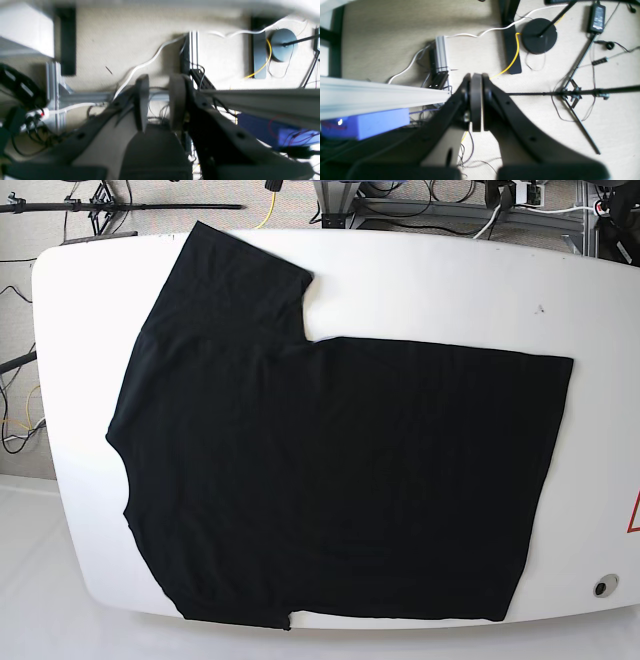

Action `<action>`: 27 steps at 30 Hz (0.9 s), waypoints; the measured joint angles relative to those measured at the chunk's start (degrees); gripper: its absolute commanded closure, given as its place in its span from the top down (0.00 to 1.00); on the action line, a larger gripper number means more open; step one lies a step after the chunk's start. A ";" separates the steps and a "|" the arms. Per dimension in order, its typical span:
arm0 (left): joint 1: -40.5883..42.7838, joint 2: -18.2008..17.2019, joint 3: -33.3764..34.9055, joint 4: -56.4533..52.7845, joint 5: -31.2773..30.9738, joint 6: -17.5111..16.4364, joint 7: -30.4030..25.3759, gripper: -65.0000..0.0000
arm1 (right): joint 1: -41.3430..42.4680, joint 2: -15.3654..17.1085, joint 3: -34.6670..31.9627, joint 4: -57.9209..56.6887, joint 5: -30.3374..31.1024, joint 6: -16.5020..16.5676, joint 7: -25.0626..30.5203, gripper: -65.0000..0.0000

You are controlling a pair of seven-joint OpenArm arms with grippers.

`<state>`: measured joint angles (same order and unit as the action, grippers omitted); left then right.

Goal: Fold the T-shirt properly

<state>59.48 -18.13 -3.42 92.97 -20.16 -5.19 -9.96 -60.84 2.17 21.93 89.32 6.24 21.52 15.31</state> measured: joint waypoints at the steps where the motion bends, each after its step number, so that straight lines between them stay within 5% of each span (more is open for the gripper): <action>1: 0.44 -0.42 0.07 1.11 -0.37 0.04 0.09 0.26 | -0.42 0.02 -0.04 1.18 -0.04 0.07 -0.63 0.00; 11: 2.47 -4.76 0.02 8.50 -0.28 -0.66 -0.37 0.27 | -0.11 -0.09 2.23 12.44 -1.05 0.72 -11.02 0.09; 17: 2.78 -6.01 -1.53 11.17 -0.28 0.00 -0.74 0.29 | 0.15 0.24 4.11 17.44 -0.15 0.04 -13.31 0.24; 27: 1.77 -5.05 -5.97 15.96 -0.42 -1.51 -1.92 0.32 | 1.01 0.72 7.34 22.49 6.16 1.70 -14.99 0.30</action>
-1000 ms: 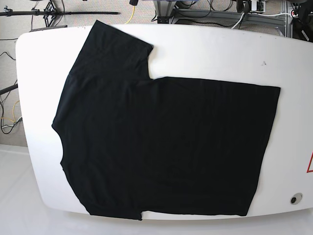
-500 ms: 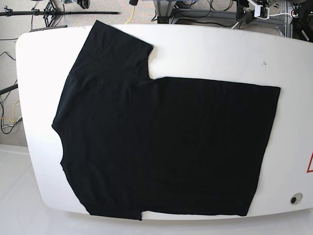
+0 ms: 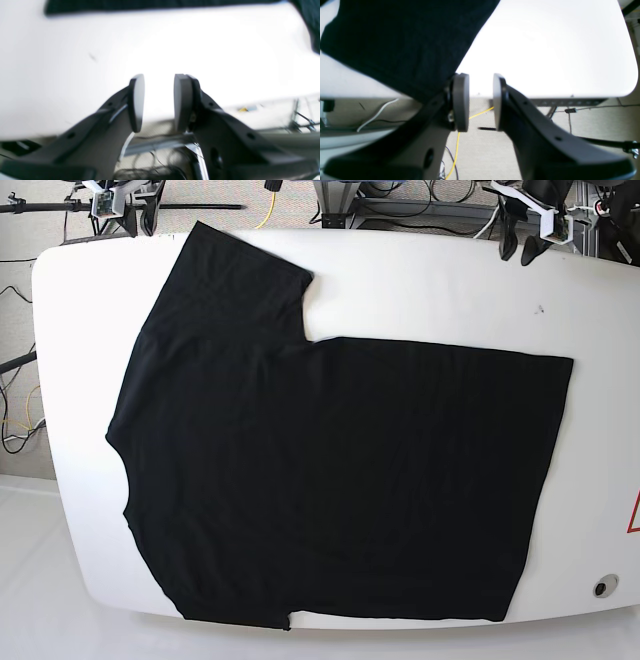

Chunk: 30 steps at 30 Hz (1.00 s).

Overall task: Fold the T-shirt properly
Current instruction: 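Lower both grippers toward the shoulder corners of the black T-shirt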

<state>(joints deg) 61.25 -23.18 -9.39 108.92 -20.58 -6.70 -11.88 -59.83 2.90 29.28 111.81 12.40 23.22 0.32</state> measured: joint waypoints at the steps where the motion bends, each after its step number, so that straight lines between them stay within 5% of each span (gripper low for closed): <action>1: -0.20 0.09 -0.74 0.72 -0.02 -0.50 1.33 0.32 | 0.26 0.35 0.26 0.22 1.27 0.31 -0.61 0.31; 8: -3.74 0.13 -4.20 5.07 0.11 -3.04 4.24 0.35 | 3.52 3.69 1.62 1.07 7.45 0.74 -0.96 0.43; 10: -4.24 0.15 -4.70 5.62 0.11 -3.50 4.96 0.38 | 4.46 4.33 2.10 1.09 8.37 0.72 -1.27 0.53; 14: -5.14 -0.02 -6.27 5.62 0.13 -4.42 8.00 0.38 | 7.34 4.04 3.78 0.96 11.26 0.52 -5.70 0.61; 25: -9.40 -0.52 -6.40 5.03 0.17 -6.56 7.78 0.37 | 14.99 1.81 3.72 0.50 12.50 0.85 -13.70 0.61; 30: -10.93 -0.94 -6.34 4.90 0.17 -7.04 7.58 0.36 | 17.40 0.72 2.16 0.48 13.35 3.43 -15.82 0.60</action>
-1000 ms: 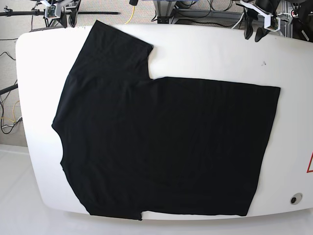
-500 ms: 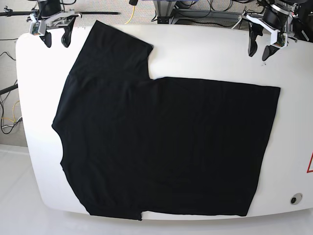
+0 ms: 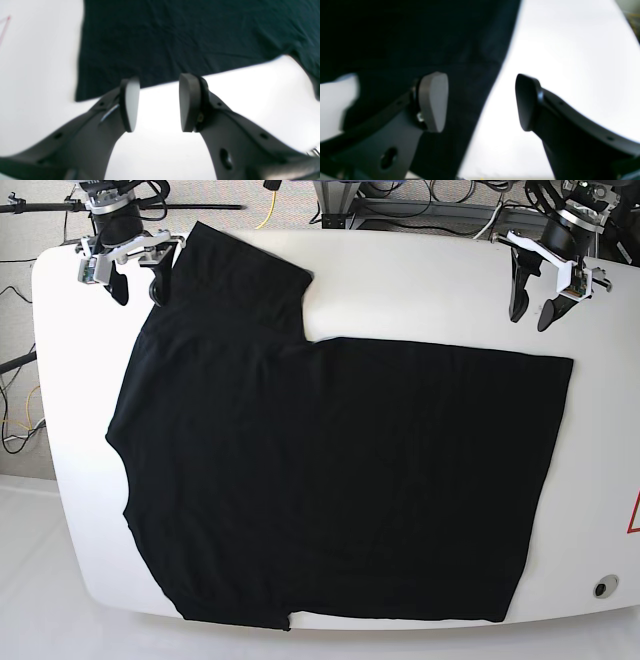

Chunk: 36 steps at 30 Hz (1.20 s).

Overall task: Fold the T-shirt properly
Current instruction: 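Lower both grippers toward the shoulder corners of the black T-shirt, then grasp the shoulder seam of the black T-shirt with the right gripper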

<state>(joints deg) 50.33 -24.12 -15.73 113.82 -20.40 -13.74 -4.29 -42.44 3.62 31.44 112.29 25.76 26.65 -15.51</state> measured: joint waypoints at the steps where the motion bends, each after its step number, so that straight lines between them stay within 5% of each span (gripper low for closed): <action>1: -0.22 -0.02 0.00 -0.04 0.17 0.26 0.07 0.36 | 0.81 -0.28 -0.85 -0.28 -0.07 0.42 -0.85 0.60; 6: -1.29 0.02 0.04 -0.09 1.33 0.83 0.00 0.35 | 4.61 -1.55 -4.13 -3.26 -1.05 1.33 -4.66 0.59; 36: -1.16 -0.22 0.11 0.07 2.54 1.90 0.00 0.37 | 7.87 -0.74 -4.52 -15.30 8.22 1.49 -5.40 0.61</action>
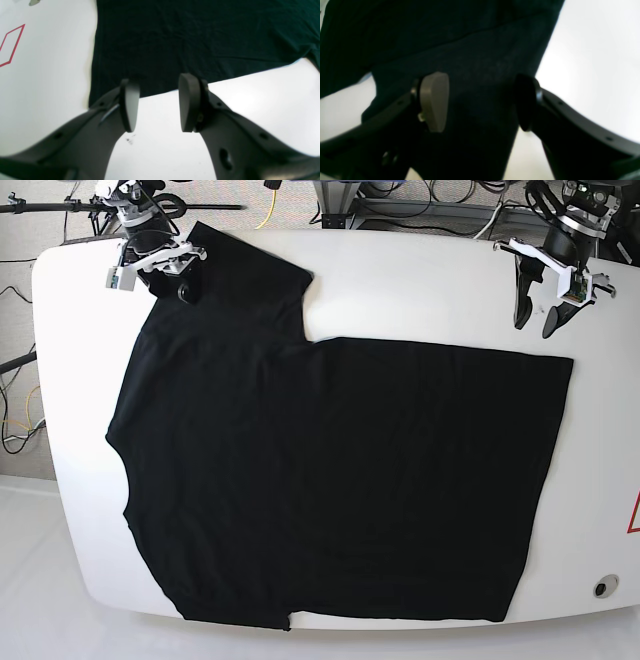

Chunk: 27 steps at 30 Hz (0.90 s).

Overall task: Fold the T-shirt properly
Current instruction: 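Grasp the shoulder seam of the black T-shirt with the right gripper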

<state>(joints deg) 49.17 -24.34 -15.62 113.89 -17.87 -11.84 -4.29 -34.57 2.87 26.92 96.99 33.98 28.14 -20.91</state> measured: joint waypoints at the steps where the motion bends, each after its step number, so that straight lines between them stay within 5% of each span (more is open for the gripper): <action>1: 0.00 0.00 0.04 0.00 0.00 -0.02 0.00 0.37 | 0.15 -0.02 -0.02 -0.02 0.00 0.02 -0.26 0.61; 12: -0.72 0.02 0.07 -0.07 0.02 -0.15 -0.24 0.37 | 1.97 0.63 -0.02 0.17 0.81 0.22 -5.20 0.61; 27: -0.76 0.17 0.15 -0.17 0.00 0.00 -0.22 0.37 | 3.91 0.50 -2.12 -2.80 1.03 0.39 -2.67 0.61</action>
<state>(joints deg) 48.40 -24.16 -15.46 113.71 -17.87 -11.84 -4.51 -30.65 3.38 24.80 94.19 35.00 28.53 -23.57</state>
